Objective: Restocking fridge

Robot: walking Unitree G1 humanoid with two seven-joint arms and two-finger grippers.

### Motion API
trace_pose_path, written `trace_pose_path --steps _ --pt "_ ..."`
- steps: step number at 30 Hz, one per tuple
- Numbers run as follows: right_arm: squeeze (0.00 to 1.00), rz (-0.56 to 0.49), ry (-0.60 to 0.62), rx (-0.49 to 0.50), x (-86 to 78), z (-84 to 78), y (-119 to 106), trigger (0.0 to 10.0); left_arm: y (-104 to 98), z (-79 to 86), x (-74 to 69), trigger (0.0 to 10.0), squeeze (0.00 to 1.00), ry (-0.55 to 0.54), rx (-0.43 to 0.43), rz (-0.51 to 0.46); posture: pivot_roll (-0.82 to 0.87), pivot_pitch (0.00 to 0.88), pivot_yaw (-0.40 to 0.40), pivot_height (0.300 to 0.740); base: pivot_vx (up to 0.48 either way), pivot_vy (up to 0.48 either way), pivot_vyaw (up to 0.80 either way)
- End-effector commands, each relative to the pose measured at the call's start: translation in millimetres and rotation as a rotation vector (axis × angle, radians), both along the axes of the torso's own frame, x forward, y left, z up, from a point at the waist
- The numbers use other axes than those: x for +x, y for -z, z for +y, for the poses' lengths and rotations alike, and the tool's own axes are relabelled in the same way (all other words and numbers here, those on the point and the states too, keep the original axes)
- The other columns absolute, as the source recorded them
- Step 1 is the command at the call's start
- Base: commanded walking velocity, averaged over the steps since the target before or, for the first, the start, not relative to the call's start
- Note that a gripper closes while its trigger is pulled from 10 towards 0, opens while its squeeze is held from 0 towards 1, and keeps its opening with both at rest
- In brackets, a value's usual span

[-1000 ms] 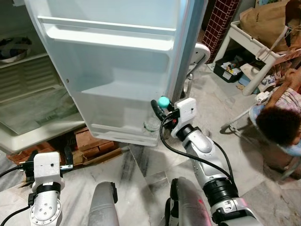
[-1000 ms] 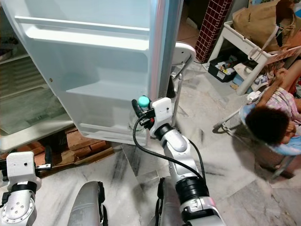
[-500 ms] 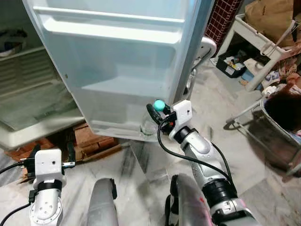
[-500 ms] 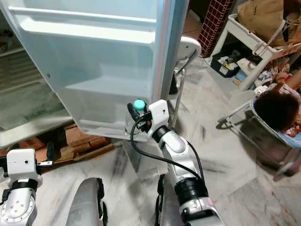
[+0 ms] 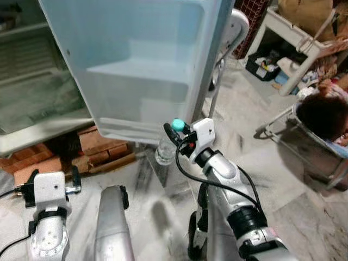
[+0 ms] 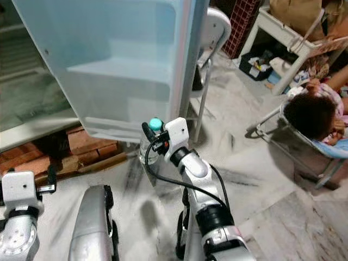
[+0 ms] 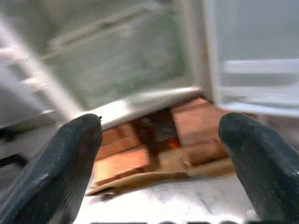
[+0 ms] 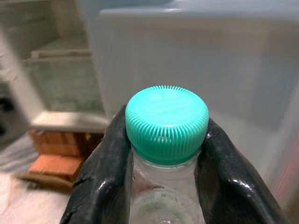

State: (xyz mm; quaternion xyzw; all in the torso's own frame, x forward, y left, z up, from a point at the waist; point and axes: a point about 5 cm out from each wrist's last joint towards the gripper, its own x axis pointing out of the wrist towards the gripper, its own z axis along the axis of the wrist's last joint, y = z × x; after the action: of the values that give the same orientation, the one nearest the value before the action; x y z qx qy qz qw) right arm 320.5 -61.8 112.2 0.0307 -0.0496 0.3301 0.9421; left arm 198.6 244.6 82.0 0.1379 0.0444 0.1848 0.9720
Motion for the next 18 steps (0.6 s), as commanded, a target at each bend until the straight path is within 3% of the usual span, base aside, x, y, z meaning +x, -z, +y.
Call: trace_pose_path --steps 1,8,14,18 --pt "0.0 -0.067 -0.015 0.012 4.5 9.6 -13 10.0 14 5.2 -10.3 10.0 0.0 -0.043 -0.002 0.073 0.09 0.215 -0.045 0.535 0.0 0.0 0.0" --pt "0.0 -0.179 -0.049 -0.002 17.2 40.0 -41 10.0 15 5.7 -14.8 10.0 0.0 -0.043 -0.006 0.091 0.1 0.235 -0.038 0.535 0.0 0.0 0.0" --pt "0.0 -0.252 0.048 -0.016 32.6 44.2 -61 10.0 14 3.3 -24.8 10.0 0.0 -0.035 0.001 0.102 0.13 0.266 -0.036 0.535 0.0 0.0 0.0" --pt "0.0 -0.335 0.105 -0.095 38.1 44.9 -71 10.0 13 3.5 -29.3 10.0 0.0 -0.03 0.007 0.115 0.14 0.286 -0.031 0.535 0.0 0.0 0.0"
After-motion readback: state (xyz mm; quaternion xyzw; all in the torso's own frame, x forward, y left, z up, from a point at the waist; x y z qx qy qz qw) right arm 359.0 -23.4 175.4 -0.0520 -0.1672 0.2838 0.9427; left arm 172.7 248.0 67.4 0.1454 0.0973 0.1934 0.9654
